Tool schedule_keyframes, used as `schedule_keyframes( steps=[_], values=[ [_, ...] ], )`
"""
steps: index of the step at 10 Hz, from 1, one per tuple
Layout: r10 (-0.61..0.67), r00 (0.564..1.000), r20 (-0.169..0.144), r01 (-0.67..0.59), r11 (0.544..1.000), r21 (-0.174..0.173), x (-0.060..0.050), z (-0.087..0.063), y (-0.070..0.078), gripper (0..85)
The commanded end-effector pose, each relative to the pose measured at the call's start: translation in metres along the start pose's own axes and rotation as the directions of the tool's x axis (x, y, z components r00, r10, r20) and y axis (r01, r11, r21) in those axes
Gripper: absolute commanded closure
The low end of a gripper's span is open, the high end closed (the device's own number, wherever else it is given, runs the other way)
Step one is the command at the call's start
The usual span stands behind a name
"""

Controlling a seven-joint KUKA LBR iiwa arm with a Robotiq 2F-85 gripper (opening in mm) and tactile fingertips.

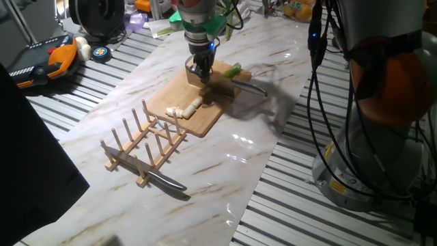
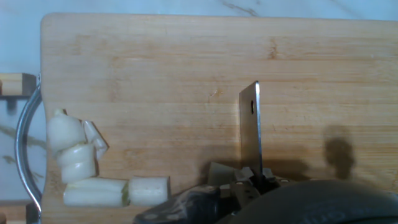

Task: Chop the scallions

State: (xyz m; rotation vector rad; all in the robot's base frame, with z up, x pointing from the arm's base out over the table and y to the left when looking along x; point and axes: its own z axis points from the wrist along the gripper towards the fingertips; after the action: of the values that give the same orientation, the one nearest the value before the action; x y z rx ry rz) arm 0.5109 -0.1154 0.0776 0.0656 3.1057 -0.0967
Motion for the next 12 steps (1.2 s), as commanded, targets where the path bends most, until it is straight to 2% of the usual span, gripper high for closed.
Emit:
schedule_keyframes(
  steps=[1, 4, 9, 12],
  values=[
    [-0.001, 1.0, 0.004, 0.001, 1.0, 0.001, -0.003, -0.004, 0.0, 84.3],
    [-0.001, 1.0, -0.001, 0.001, 1.0, 0.004, -0.006, -0.011, -0.002, 84.3],
    [-0.002, 1.0, -0.007, 0.002, 1.0, -0.004, -0.007, -0.007, 0.003, 84.3],
    [0.001, 1.0, -0.012, -0.001, 1.0, -0.012, -0.01, -0.005, 0.015, 84.3]
  ],
)
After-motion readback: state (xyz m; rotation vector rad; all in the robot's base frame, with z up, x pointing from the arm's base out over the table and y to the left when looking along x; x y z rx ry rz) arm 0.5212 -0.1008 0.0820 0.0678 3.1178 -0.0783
